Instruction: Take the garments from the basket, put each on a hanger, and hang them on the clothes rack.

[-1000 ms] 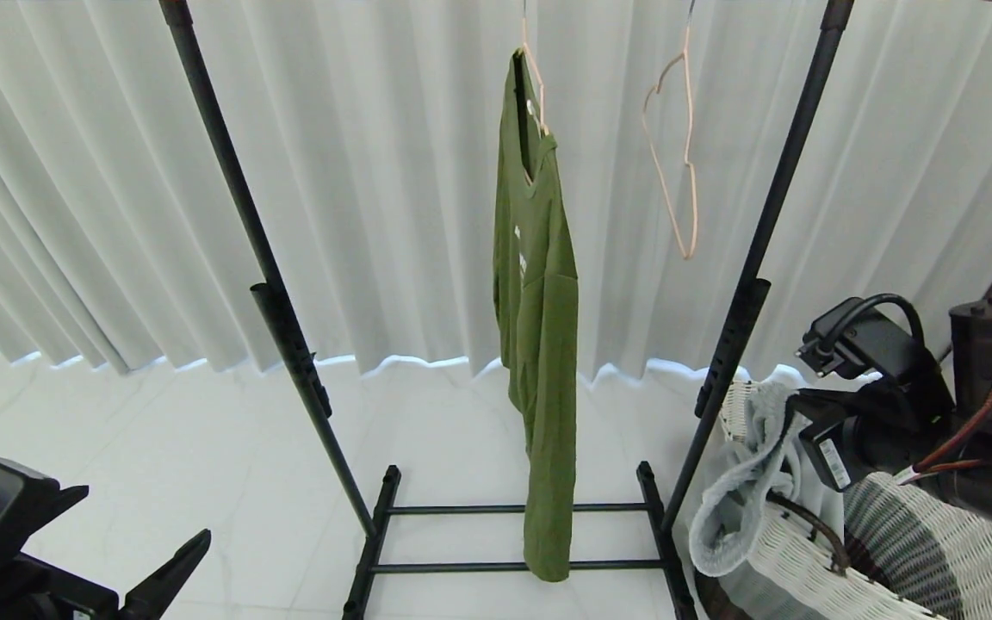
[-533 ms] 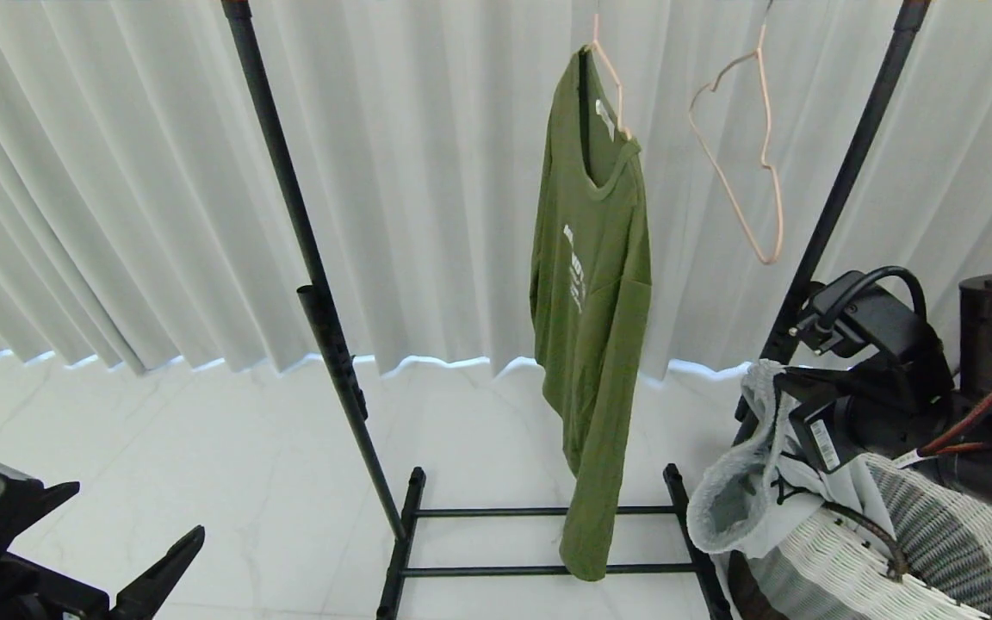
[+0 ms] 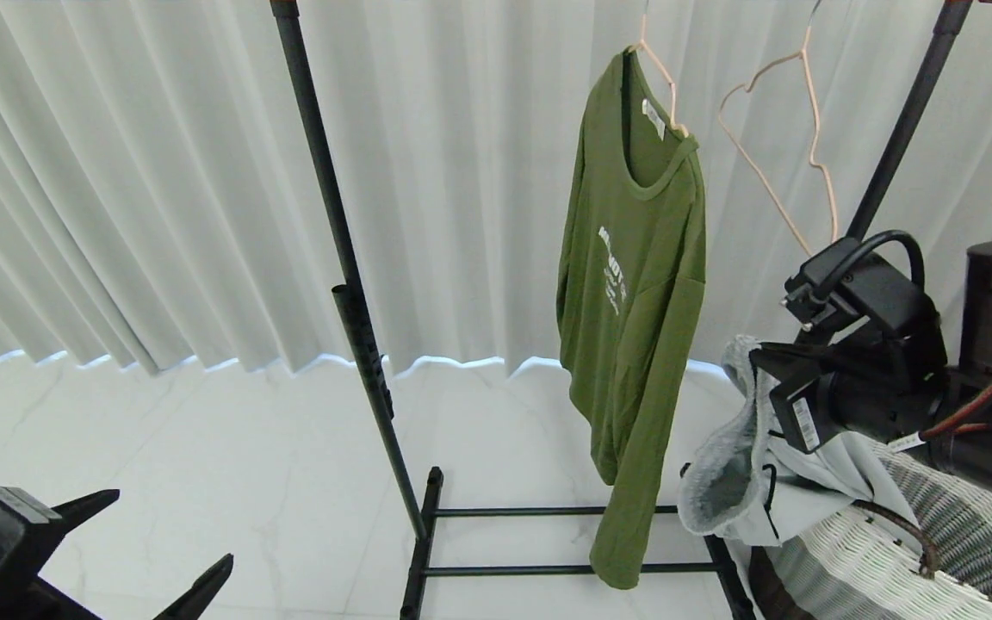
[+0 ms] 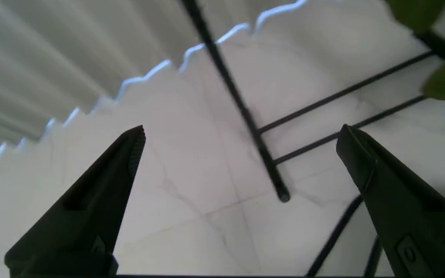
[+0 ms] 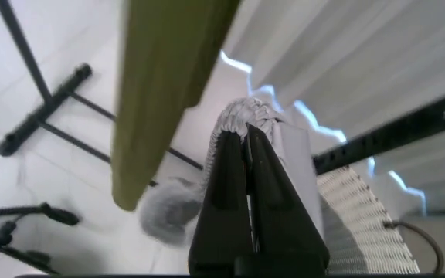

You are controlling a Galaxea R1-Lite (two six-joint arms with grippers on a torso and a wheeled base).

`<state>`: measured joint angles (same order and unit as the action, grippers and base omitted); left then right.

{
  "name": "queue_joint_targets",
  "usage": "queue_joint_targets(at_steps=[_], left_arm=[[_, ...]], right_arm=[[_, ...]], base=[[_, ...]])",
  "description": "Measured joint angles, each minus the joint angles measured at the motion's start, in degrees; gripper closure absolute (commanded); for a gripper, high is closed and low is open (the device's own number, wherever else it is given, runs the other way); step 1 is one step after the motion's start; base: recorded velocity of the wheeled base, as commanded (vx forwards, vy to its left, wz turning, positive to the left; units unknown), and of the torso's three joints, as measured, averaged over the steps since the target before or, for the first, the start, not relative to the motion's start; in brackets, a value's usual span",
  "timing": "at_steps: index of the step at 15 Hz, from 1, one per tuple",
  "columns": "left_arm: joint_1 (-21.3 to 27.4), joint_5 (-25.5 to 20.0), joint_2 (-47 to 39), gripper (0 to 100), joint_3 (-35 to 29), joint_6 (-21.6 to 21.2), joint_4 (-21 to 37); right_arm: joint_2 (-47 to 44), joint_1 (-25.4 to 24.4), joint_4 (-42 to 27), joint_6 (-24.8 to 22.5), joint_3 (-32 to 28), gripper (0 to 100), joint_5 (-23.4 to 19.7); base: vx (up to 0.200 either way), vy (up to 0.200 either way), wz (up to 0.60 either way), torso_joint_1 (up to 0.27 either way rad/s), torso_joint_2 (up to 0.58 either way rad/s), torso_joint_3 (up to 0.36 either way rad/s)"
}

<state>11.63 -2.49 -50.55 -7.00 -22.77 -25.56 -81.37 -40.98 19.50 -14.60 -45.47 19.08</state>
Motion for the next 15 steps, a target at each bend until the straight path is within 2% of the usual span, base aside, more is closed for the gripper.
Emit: queue_joint_targets(at_steps=[3,6,9,11,15], left_arm=[[11.3,-0.5,-0.1,0,-1.1,1.2,0.0],[21.4,-0.8,-5.0,0,-9.1,10.1,0.0],[28.0,-0.8,-14.1,0,-19.4,21.4,-0.1],[31.5,-0.6,-21.9,0,-24.0,27.2,-0.1],[37.0,-0.5,-36.2,0,-30.2,33.6,-0.1]], right_arm=[[0.1,-2.1,0.0,1.1,-2.3,100,0.0],[1.0,-3.8,0.0,4.6,-2.9,100,-0.1],[2.7,-6.6,0.0,7.3,-3.0,100,-0.1],[4.0,-9.3,0.0,8.6,-3.4,100,-0.3],[5.0,-12.6,0.0,11.0,-5.2,100,-0.7]], base=[[0.0,0.0,0.0,0.0,0.0,0.0],[0.0,0.0,0.0,0.0,0.0,0.0],[0.0,0.0,0.0,0.0,0.0,0.0],[0.0,0.0,0.0,0.0,0.0,0.0],[0.0,0.0,0.0,0.0,0.0,0.0]])
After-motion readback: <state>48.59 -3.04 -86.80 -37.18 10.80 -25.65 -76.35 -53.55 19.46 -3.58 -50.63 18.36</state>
